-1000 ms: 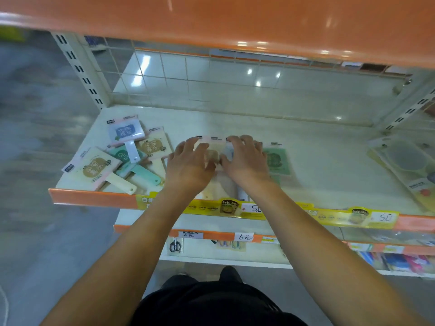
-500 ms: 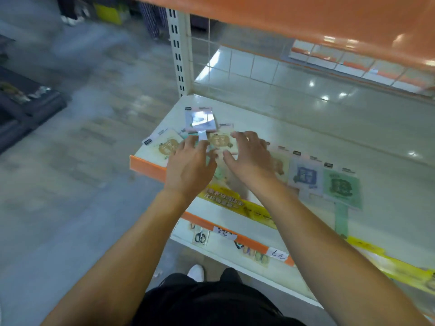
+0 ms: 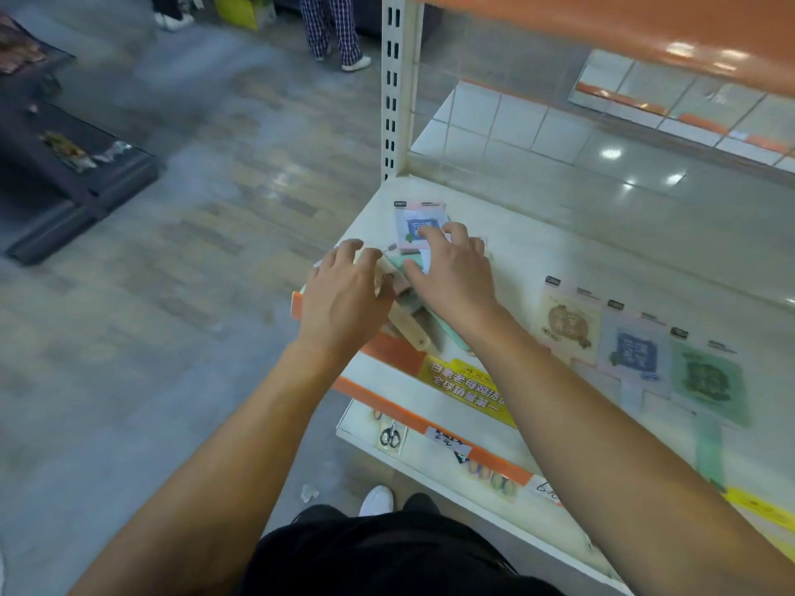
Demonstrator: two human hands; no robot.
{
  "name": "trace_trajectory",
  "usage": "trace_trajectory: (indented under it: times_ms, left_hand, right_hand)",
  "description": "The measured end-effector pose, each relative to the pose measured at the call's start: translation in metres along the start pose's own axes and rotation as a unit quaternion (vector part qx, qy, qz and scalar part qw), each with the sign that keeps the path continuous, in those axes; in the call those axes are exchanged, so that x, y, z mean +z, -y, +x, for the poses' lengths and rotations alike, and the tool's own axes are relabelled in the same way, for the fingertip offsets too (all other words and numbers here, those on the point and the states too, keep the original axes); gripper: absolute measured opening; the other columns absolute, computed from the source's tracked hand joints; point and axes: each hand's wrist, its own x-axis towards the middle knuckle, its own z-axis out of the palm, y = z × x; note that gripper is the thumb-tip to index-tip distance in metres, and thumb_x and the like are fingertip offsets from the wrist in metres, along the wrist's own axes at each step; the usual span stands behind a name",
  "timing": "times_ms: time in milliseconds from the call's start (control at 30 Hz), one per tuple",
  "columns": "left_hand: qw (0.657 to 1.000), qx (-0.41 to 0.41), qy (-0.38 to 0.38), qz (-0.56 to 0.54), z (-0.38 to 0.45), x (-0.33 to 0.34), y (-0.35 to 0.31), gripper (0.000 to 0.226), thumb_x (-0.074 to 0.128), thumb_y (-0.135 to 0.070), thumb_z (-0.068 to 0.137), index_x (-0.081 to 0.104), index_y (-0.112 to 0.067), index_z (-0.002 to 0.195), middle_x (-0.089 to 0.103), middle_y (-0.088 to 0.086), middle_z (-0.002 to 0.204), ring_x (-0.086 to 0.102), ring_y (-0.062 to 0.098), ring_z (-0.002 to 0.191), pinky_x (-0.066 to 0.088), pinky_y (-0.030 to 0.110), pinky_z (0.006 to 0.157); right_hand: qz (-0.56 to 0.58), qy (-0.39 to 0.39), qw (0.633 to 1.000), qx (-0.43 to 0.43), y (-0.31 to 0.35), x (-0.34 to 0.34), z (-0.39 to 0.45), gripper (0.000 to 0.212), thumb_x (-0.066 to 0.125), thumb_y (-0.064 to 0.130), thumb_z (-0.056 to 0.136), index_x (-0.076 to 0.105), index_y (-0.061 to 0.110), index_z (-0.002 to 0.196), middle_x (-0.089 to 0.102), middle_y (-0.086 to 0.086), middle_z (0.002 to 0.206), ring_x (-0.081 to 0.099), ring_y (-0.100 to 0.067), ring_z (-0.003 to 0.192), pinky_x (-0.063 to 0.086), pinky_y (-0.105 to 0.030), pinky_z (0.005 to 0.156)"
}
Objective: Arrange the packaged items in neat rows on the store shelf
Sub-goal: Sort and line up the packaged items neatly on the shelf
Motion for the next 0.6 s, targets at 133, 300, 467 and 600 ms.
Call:
trace_trajectory:
  times_ms: [133,300,467,600]
  left_hand:
    - [1.000,0.015,-0.008,-0.004,0.010,0.001,0.005,0.038,0.058,-0.033,0.087,0.058,-0.017,0.121,0.052,0.009,0.133,0.052,0.034,0.116,0.042,0.040,0.090]
    - [1.000,0.024,0.000,0.000,0.021,0.002,0.013,0.037,0.057,-0.035,0.087,0.059,-0.018,0.120,0.051,0.010,0.135,0.052,0.035,0.116,0.045,0.041,0.087]
    - [1.000,0.020,0.003,0.002,0.028,0.001,0.020,0.035,0.056,-0.035,0.087,0.060,-0.019,0.118,0.051,0.010,0.134,0.052,0.035,0.117,0.044,0.039,0.083]
    - [1.000,0.017,0.007,0.001,0.031,0.003,0.024,0.037,0.054,-0.039,0.087,0.060,-0.019,0.118,0.051,0.009,0.134,0.052,0.035,0.116,0.043,0.038,0.083]
  right_hand:
    - [-0.007,-0.003,1.000,0.006,0.002,0.005,0.015,0.050,0.057,0.048,0.090,0.051,0.024,0.134,0.044,-0.010,0.139,0.044,-0.039,0.115,0.041,-0.041,0.091]
    - [-0.013,0.006,1.000,0.025,0.004,0.016,0.034,0.056,0.059,0.056,0.086,0.052,0.028,0.134,0.041,-0.008,0.141,0.046,-0.038,0.116,0.043,-0.041,0.095]
    - [-0.023,0.010,0.999,0.029,0.007,0.024,0.041,0.054,0.059,0.058,0.085,0.055,0.029,0.131,0.047,-0.007,0.134,0.050,-0.038,0.108,0.044,-0.039,0.091]
    - [-0.009,-0.006,1.000,0.028,0.008,0.026,0.042,0.047,0.063,0.051,0.084,0.061,0.024,0.122,0.053,-0.005,0.126,0.049,-0.034,0.106,0.045,-0.038,0.085]
